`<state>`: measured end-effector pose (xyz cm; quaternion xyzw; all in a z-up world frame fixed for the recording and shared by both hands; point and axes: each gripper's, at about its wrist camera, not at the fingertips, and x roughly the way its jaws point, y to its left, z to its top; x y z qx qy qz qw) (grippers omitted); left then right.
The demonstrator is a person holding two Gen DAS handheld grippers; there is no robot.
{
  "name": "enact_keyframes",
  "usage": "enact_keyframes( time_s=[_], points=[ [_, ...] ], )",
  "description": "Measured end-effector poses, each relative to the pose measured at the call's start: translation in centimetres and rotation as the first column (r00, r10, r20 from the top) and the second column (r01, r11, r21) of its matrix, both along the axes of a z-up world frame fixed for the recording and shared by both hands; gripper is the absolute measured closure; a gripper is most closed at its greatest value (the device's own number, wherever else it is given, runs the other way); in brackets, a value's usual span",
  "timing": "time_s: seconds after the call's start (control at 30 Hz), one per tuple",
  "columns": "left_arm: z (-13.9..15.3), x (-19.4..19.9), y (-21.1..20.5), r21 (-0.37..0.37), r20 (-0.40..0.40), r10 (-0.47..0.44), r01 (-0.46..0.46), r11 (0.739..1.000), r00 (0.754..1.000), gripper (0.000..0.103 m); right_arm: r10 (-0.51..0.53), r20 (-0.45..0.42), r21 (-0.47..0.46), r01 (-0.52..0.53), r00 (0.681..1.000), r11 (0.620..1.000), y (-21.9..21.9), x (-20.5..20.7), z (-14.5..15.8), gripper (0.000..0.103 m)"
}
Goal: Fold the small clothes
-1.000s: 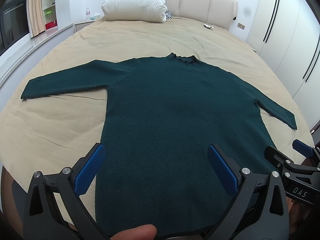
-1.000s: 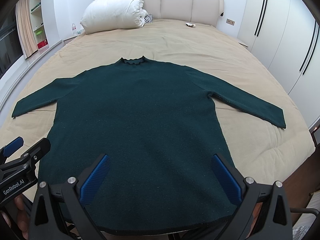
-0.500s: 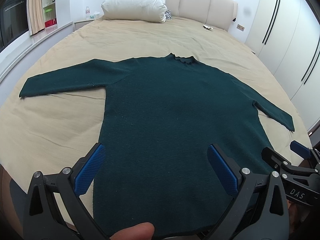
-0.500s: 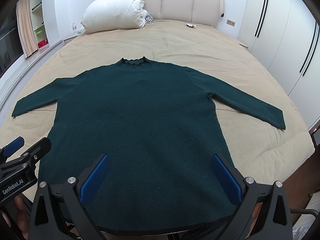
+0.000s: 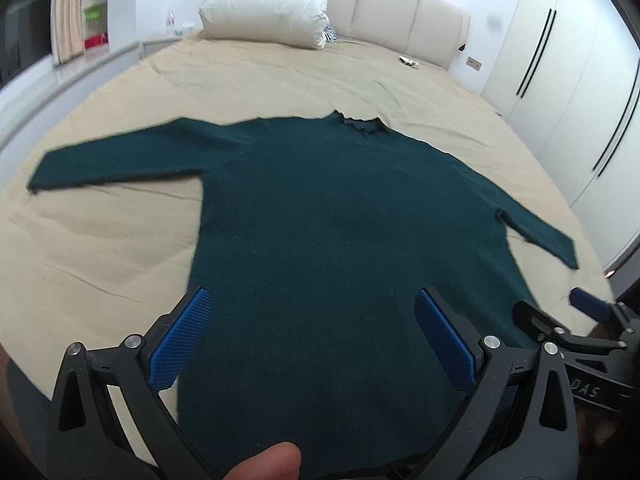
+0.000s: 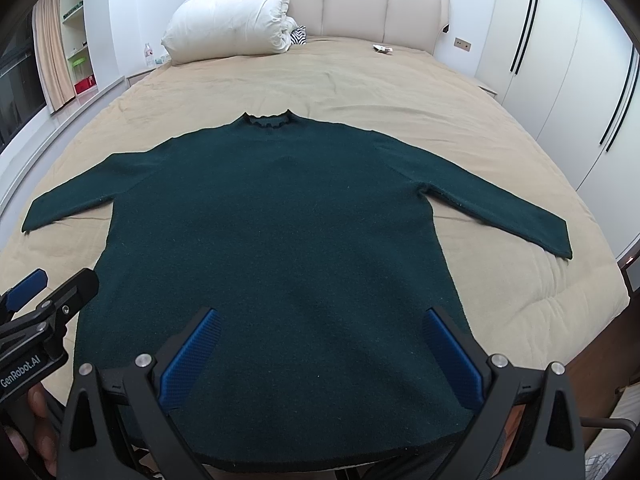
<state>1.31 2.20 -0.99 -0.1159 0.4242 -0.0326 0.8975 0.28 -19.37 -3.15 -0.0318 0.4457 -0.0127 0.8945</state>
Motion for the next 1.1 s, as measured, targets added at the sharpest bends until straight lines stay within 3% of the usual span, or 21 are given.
enact_keyframes(
  time_s=[0.1, 0.2, 0.3, 0.43, 0.47, 0.5, 0.57, 0.6, 0.67, 0.7, 0.8, 0.9, 0.97, 1.1],
  points=[
    [-0.4, 0.8, 2.3, -0.096, -0.01, 0.008, -0.009, 0.995, 1.0, 0.0, 0.001, -0.003, -0.006, -0.001, 1.0, 1.0, 0.2, 0.3, -0.2, 0.0],
    [-0.4, 1.7, 6.6, -0.283, 0.027, 0.031, -0.022, 0.959, 0.999, 0.0, 0.002, -0.004, -0.011, -0.002, 1.0, 1.0, 0.3, 0.8, -0.3, 0.0],
    [-0.4, 2.8, 10.9, -0.349, 0.051, 0.113, -0.088, 0.933, 0.992, 0.0, 0.009, -0.006, -0.008, -0.009, 1.0, 1.0, 0.9, 1.4, -0.4, 0.0],
    [-1.5, 4.6, 18.5, -0.446, -0.008, 0.195, -0.178, 0.877, 0.981, 0.0, 0.035, 0.0, 0.0, -0.035, 0.999, 0.999, 2.0, 2.5, -0.4, 0.0],
    [-1.9, 4.7, 21.2, -0.48, -0.005, 0.263, -0.233, 0.846, 0.965, 0.0, 0.04, 0.002, 0.007, -0.04, 0.999, 0.999, 2.2, 2.7, -0.4, 0.0],
    [-2.4, 4.7, 24.2, -0.527, -0.004, 0.343, -0.294, 0.798, 0.939, 0.0, 0.044, 0.001, 0.015, -0.044, 0.999, 0.999, 2.5, 3.1, -0.5, 0.0],
    [-3.9, 4.8, 30.2, -0.622, -0.023, 0.482, -0.391, 0.679, 0.876, 0.0, 0.051, -0.004, 0.034, -0.051, 0.999, 0.998, 3.0, 3.8, -0.6, 0.0],
    [-5.1, 4.9, 33.4, -0.66, -0.062, 0.545, -0.444, 0.606, 0.836, 0.0, 0.053, -0.006, 0.04, -0.053, 0.999, 0.998, 3.3, 4.1, -0.7, 0.0],
    [-6.8, 5.3, 37.2, -0.699, -0.12, 0.607, -0.501, 0.51, 0.786, 0.0, 0.06, -0.015, 0.048, -0.059, 0.998, 0.997, 3.9, 4.9, -1.0, 0.0],
    [-7.6, 5.7, 38.8, -0.718, -0.131, 0.625, -0.509, 0.475, 0.769, 0.0, 0.063, -0.019, 0.05, -0.062, 0.998, 0.997, 4.1, 5.3, -1.2, 0.0],
    [-9.6, 7.3, 42.4, -0.742, -0.165, 0.649, -0.527, 0.414, 0.743, 0.001, 0.071, -0.042, 0.063, -0.068, 0.997, 0.996, 5.0, 6.4, -2.0, 0.0],
    [-12.0, 8.7, 44.2, -0.766, -0.227, 0.642, -0.541, 0.347, 0.732, 0.008, 0.082, -0.063, 0.069, -0.078, 0.995, 0.995, 5.9, 7.2, -2.6, 0.0],
    [-13.2, 9.1, 44.9, -0.769, -0.23, 0.645, -0.543, 0.338, 0.729, 0.008, 0.089, -0.067, 0.069, -0.084, 0.994, 0.994, 6.4, 7.6, -2.9, 0.0],
    [-13.3, 10.8, 45.9, -0.763, -0.209, 0.651, -0.538, 0.358, 0.73, 0.008, 0.086, -0.079, 0.083, -0.079, 0.993, 0.993, 6.5, 8.4, -3.5, 0.0]
  ],
)
